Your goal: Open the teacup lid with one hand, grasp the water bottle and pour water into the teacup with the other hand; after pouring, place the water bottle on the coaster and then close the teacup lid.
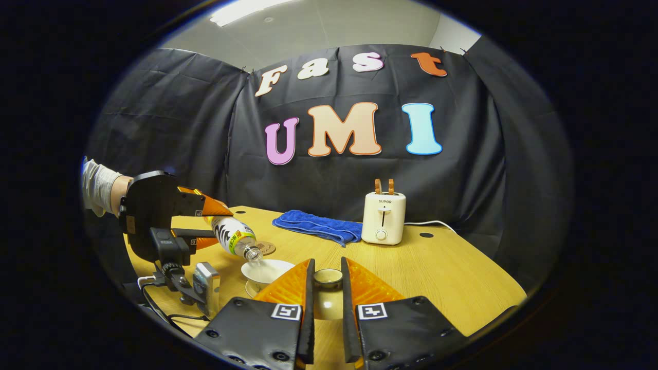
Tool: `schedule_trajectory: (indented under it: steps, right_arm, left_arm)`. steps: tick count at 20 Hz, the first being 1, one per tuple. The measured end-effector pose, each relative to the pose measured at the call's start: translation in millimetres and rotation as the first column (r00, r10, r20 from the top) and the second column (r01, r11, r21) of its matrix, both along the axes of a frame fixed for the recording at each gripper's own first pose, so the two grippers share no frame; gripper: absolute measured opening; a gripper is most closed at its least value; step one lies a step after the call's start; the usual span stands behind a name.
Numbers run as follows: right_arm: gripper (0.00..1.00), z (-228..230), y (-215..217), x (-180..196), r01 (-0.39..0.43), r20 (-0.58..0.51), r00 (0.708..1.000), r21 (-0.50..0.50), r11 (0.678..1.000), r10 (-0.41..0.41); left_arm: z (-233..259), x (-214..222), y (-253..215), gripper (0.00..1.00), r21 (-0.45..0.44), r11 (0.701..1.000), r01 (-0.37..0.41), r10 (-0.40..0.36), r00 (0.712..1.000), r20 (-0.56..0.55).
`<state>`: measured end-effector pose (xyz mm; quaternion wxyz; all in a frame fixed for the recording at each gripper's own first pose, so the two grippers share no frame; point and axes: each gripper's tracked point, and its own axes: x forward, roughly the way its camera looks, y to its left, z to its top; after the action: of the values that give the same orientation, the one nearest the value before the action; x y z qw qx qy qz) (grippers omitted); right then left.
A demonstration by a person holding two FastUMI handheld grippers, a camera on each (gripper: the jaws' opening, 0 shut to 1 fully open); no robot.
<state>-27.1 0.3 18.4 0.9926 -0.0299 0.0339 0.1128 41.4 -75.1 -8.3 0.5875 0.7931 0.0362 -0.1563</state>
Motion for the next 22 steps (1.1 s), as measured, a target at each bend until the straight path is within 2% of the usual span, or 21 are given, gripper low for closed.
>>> schedule_trajectory:
  steps: [12,22]
  right_arm:
    - [0.26,-6.4,3.3,-1.4,-0.013,-0.013,1.000,0.015,1.000,0.013]
    - [0.26,-10.1,8.4,-2.7,-0.025,-0.022,0.999,0.031,0.999,0.025]
  left_arm:
    - [28.6,4.0,-6.8,0.53,0.139,0.990,0.033,-0.040,0.998,0.045]
    - [61.2,2.8,-17.5,0.53,0.187,0.980,0.064,-0.083,0.992,0.100]
